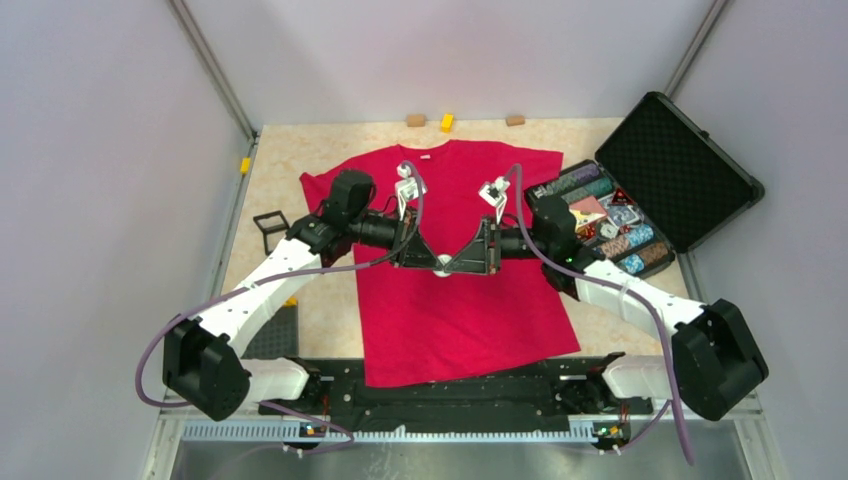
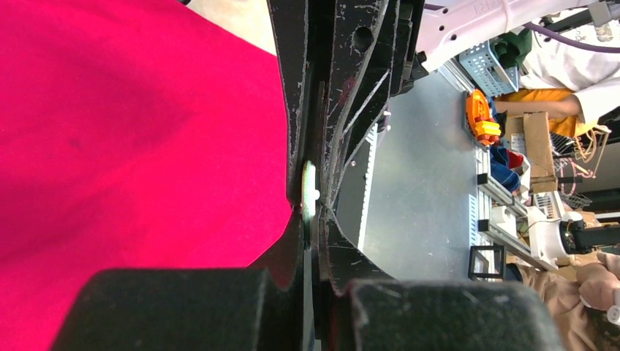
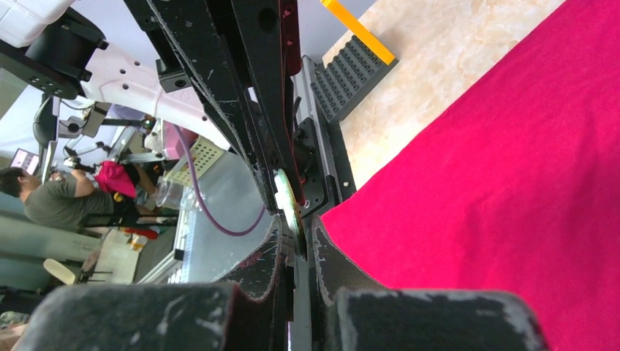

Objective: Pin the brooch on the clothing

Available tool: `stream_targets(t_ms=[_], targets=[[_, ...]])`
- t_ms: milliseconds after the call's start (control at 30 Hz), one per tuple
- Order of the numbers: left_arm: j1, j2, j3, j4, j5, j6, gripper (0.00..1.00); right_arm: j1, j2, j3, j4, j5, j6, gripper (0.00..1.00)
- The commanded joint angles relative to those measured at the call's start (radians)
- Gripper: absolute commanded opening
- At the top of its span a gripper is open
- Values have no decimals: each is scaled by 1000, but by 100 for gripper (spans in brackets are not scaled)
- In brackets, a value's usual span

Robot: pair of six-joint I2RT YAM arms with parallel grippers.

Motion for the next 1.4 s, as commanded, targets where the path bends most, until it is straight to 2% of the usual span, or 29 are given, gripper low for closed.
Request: stream_targets(t_ms=[0,67,100,300,433,567,667,733,833,900,967,1167,1367], targets=[[-36,-57,25,106,154,-15,0,9,48,15,-63,152,-29,0],[-35,-64,23,103,143,-9,0,9,26,20,-74,145,-53,1],[-32,-72,24,103,132,-5,0,9,11,26,-87,145,-66,6],[30,-102,19,127,108,-22,0,9,-147,141,-234,167,-169,60],[87,-142,-7,197,109,-70,0,10,-247,233,-349,257,-263,77],[129,-163,-14,215,78,-93,0,9,-296,266,-346,327,-288,80],[147,-173,-11,191,-15,-93,0,9,-302,278,-345,399,-278,80],[149,-180,0,133,-144,-64,0,9,-296,290,-385,496,-259,80],[151,-184,36,-9,-410,-7,0,9,-268,302,-511,682,-232,80],[162,-203,42,-41,-545,-12,0,9,-250,269,-556,764,-234,80],[182,-238,17,-1,-549,-35,0,9,-233,234,-607,848,-210,80],[249,-293,-43,99,-515,-104,0,10,-184,138,-637,895,-137,75],[316,-270,-82,194,-432,-148,0,9,-82,141,-651,927,-196,74]])
